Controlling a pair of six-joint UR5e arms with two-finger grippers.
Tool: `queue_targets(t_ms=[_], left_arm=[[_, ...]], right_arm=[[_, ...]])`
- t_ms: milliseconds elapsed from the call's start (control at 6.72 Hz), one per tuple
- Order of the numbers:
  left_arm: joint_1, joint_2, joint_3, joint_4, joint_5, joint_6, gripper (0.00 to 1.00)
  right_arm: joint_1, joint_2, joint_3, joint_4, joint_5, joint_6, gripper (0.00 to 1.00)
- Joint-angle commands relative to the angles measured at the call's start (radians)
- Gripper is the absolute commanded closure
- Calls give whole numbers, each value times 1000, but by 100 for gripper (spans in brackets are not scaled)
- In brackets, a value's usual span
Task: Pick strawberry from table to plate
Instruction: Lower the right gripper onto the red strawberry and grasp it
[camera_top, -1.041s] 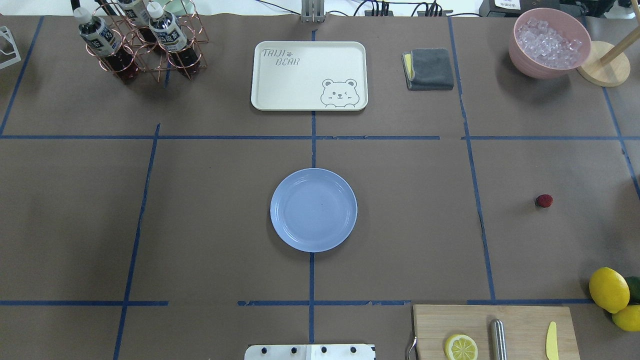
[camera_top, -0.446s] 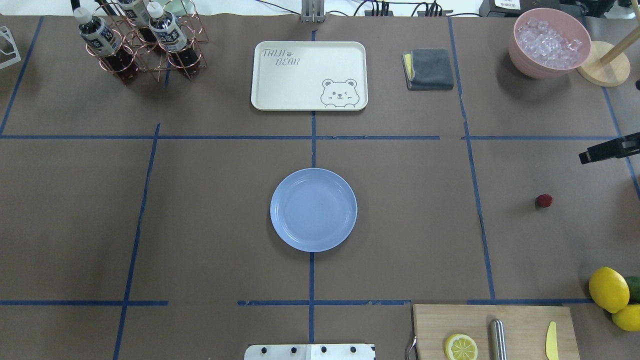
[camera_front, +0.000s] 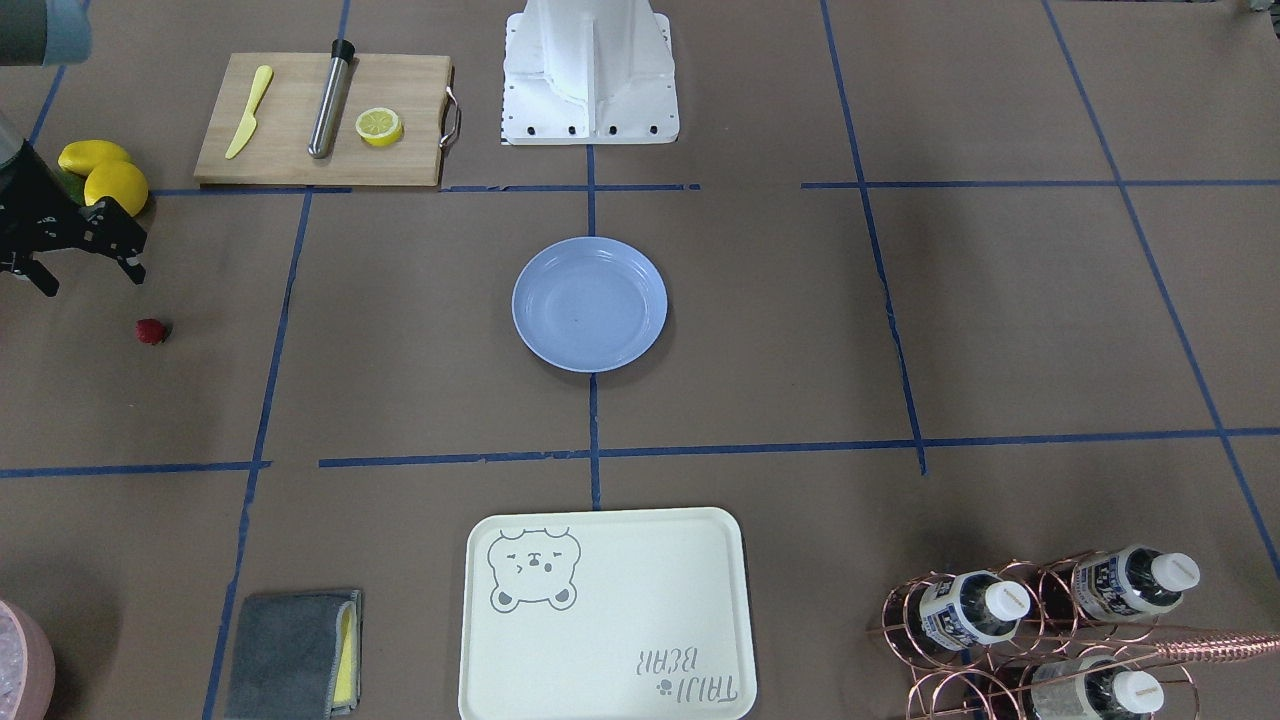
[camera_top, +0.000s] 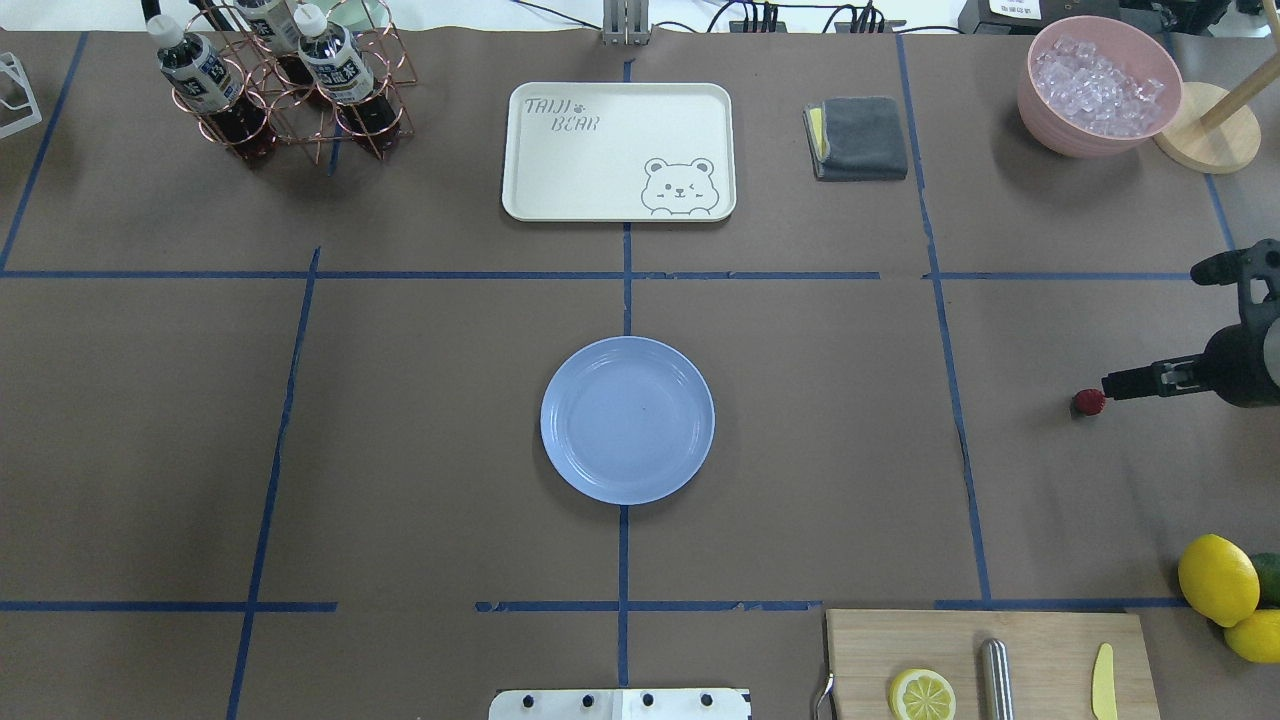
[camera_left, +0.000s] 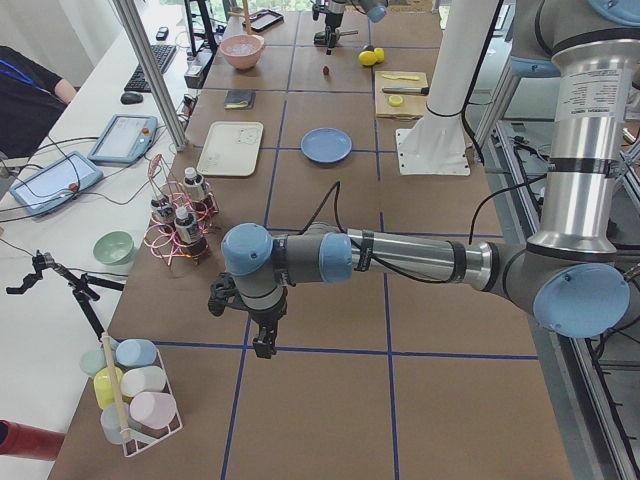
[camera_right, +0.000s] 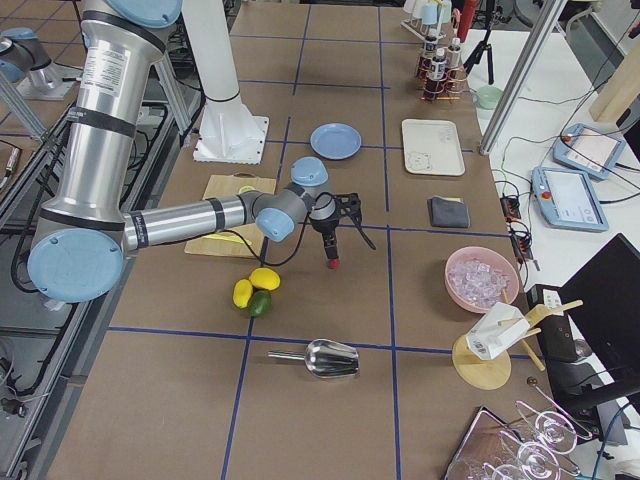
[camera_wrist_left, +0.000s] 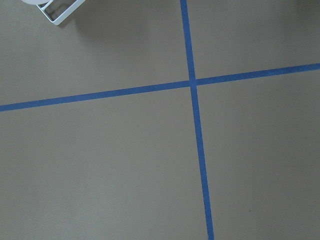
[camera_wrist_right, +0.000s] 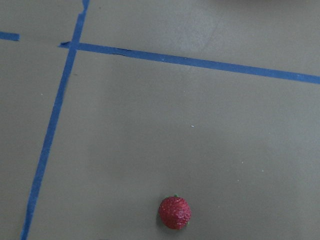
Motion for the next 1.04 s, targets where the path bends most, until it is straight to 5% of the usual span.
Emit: queue_targets(t_ms=[0, 446, 744, 893], left_arm=[[1, -1, -2, -1, 0, 0, 0], [-1, 4, -4, -1, -2, 0, 0], [-1, 7, -4, -1, -2, 2, 0], [-1, 7, -4, -1, -2, 2, 0]], right_arm=[[-74, 30, -147, 176, -81, 32, 0], [-94, 72, -195, 181, -88, 37, 3], [-94, 72, -197, 181, -91, 34, 22], [-94, 72, -198, 181, -96, 29, 23]])
